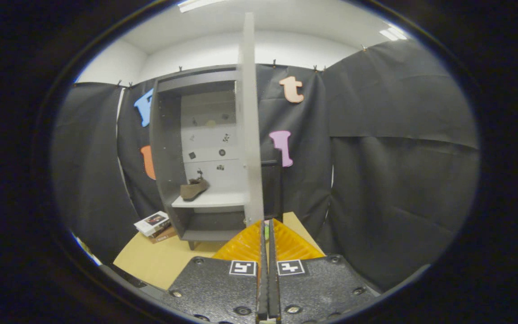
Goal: Open the shoe cabinet door, grab the shoes and put them into the shoe cabinet, then close the shoe cabinet door.
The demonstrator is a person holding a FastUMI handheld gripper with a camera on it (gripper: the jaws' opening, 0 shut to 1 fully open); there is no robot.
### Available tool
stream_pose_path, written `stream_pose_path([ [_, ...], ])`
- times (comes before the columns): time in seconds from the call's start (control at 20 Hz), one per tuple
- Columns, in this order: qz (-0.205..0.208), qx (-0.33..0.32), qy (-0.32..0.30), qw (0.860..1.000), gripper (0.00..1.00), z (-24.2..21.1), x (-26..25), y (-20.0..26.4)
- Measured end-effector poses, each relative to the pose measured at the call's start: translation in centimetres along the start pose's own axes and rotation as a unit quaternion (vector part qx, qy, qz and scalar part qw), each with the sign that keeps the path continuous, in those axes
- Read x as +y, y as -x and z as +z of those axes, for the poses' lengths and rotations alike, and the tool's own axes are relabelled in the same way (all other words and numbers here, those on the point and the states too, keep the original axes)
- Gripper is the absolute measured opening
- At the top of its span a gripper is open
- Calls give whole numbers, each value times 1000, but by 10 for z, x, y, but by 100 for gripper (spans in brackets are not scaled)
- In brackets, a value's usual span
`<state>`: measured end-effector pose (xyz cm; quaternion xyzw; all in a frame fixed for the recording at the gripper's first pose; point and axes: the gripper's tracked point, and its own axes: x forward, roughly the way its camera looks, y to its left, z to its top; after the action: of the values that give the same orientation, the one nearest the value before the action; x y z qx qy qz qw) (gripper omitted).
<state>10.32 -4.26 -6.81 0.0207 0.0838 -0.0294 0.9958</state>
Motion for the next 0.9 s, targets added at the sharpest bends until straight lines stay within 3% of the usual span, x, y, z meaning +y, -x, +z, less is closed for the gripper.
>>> stream_pose_path([
  [0.1, 12, 3, 12, 1000, 18, -11, 15, 9],
  [0.4, 12, 18, 14, 1000, 100, -63, 53, 18],
  [0.9, 94, 109, 19, 989, 100, -188, 147, -22],
])
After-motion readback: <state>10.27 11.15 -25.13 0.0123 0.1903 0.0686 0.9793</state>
